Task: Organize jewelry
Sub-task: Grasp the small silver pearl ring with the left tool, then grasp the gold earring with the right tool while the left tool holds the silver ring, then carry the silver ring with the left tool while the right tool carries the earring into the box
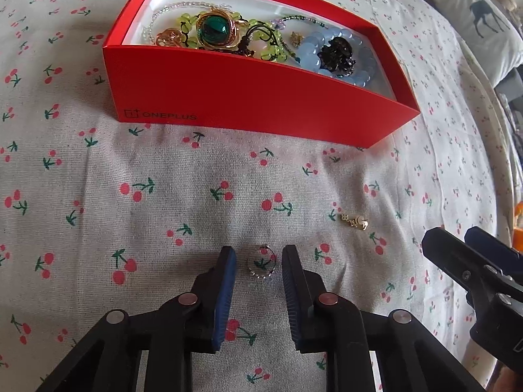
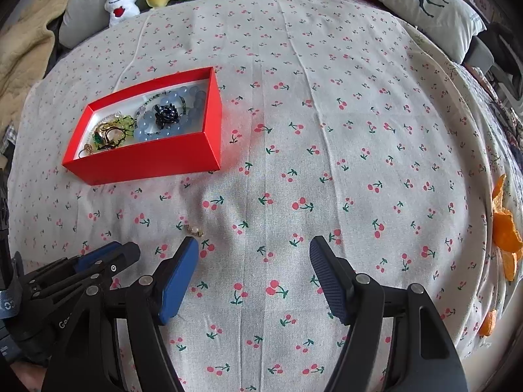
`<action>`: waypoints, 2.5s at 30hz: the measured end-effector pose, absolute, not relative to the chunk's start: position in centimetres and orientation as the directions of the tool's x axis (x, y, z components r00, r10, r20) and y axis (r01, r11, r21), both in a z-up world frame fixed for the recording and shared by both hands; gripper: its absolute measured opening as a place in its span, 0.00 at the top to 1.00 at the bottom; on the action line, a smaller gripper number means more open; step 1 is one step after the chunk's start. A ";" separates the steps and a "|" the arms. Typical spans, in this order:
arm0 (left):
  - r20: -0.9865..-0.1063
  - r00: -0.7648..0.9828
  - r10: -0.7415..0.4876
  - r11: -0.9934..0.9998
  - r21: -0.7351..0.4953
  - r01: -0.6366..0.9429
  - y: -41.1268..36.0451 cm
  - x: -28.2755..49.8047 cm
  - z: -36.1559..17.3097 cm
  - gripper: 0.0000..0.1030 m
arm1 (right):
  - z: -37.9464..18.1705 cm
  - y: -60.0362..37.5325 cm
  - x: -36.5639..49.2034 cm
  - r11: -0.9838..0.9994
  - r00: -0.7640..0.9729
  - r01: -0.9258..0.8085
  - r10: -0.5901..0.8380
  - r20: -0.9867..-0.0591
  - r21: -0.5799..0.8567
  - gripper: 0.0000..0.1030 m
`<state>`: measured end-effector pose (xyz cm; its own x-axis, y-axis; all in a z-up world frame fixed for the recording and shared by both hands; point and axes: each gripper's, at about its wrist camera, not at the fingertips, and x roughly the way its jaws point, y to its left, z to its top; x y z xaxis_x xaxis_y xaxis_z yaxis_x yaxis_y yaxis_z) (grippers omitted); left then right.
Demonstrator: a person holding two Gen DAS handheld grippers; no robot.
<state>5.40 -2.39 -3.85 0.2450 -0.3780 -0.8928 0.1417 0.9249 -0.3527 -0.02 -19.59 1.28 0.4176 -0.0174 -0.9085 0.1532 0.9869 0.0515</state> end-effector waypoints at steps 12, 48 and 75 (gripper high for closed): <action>-0.892 0.297 -0.341 0.939 -0.307 0.157 -2.0 4.8 -2.6 0.88 | 0.7 -19.4 0.2 0.987 0.411 0.153 -0.012 -0.912 0.056 0.29; -0.902 0.334 -0.274 0.962 -0.253 0.107 0.6 4.8 -2.8 0.88 | -2.7 -15.2 3.3 0.996 0.407 0.057 0.040 -0.912 0.068 0.90; -0.815 0.502 -0.289 0.954 -0.287 0.083 2.7 6.5 2.4 0.88 | 3.7 -17.2 3.0 0.978 0.590 0.093 0.096 -0.801 0.186 0.90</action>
